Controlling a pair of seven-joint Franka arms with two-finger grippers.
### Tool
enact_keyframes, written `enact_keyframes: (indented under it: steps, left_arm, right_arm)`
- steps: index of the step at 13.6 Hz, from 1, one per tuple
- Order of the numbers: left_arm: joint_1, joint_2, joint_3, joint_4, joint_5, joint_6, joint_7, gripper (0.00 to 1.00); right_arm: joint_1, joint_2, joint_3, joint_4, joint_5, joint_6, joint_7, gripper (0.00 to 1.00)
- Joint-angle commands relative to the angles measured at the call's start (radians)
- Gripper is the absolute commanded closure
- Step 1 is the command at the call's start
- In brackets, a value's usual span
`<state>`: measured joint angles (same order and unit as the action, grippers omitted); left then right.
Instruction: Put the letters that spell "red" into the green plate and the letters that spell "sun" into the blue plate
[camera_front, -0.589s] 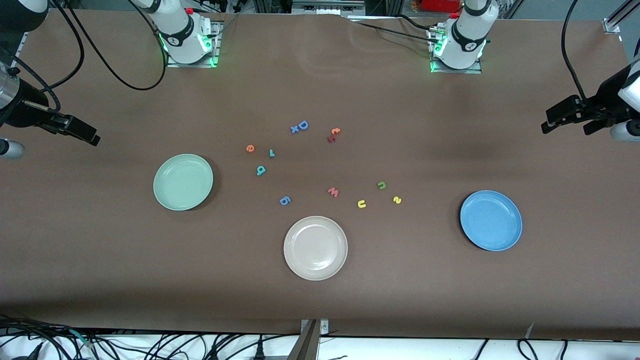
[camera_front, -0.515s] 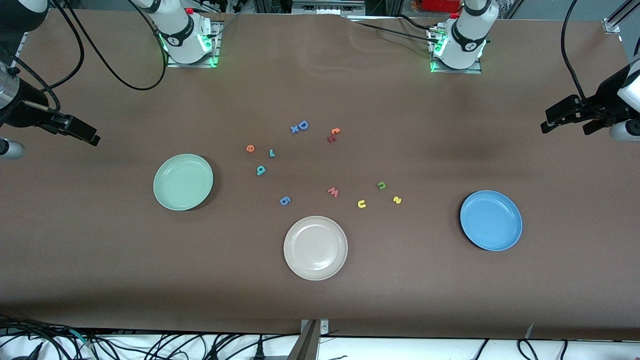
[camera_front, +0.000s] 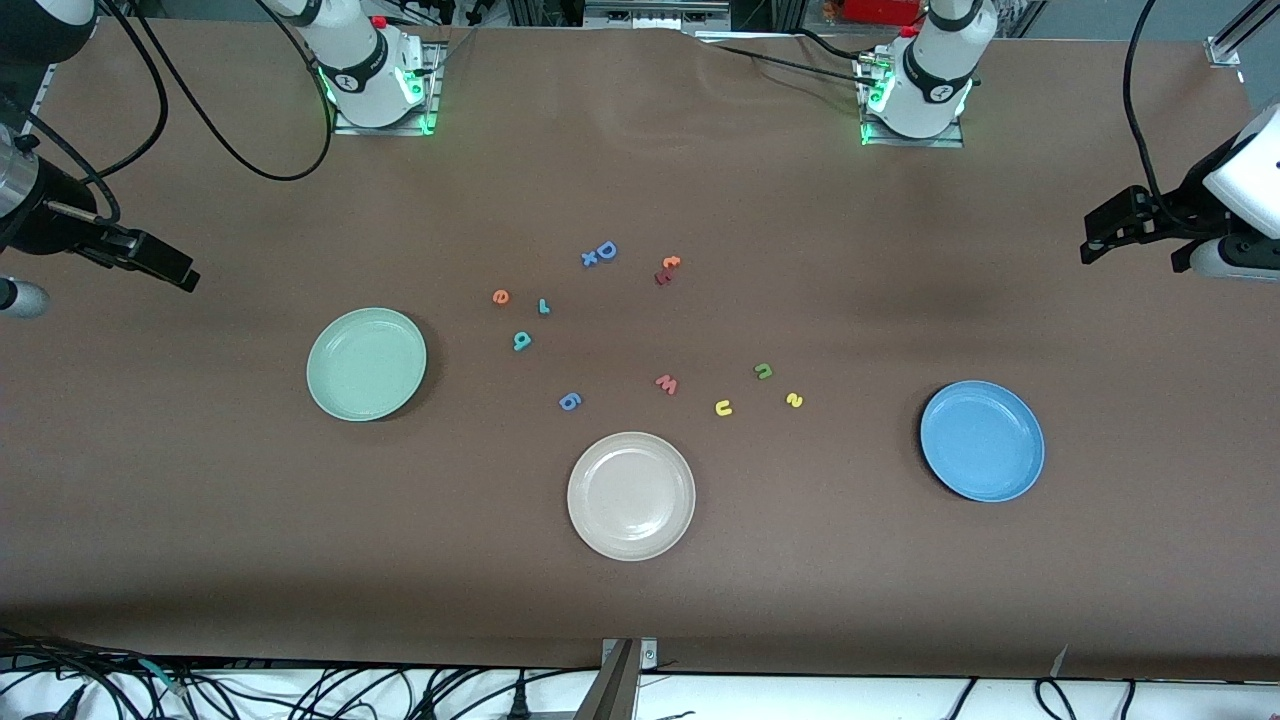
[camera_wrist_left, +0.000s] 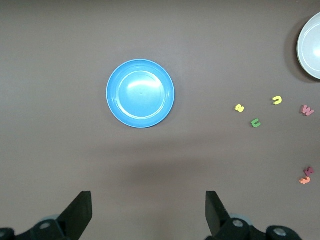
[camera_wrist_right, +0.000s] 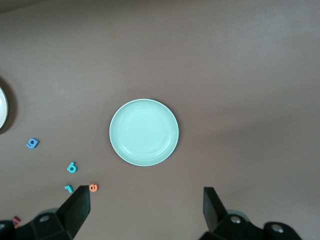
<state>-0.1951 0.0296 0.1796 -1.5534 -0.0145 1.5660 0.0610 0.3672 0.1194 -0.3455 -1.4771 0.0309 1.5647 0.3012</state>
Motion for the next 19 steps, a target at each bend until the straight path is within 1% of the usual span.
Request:
enact_keyframes:
  steps: [1,10,19]
  left_arm:
    - [-0.010,-0.016,0.001,-0.020,0.018,-0.001,0.022,0.00]
    - [-0.009,0.000,0.000,-0.007,0.016,-0.001,0.020,0.00]
    - [-0.007,0.007,0.000,0.001,0.015,-0.001,0.020,0.00]
  right_arm:
    - [-0.002,-0.015,-0.004,0.001,0.007,-0.009,-0.019,0.00]
    - [-0.004,-0.026,-0.017,0.001,0.006,-0.015,-0.016,0.00]
    - [-0.004,-0.040,-0.012,0.000,0.004,-0.035,-0.005,0.01]
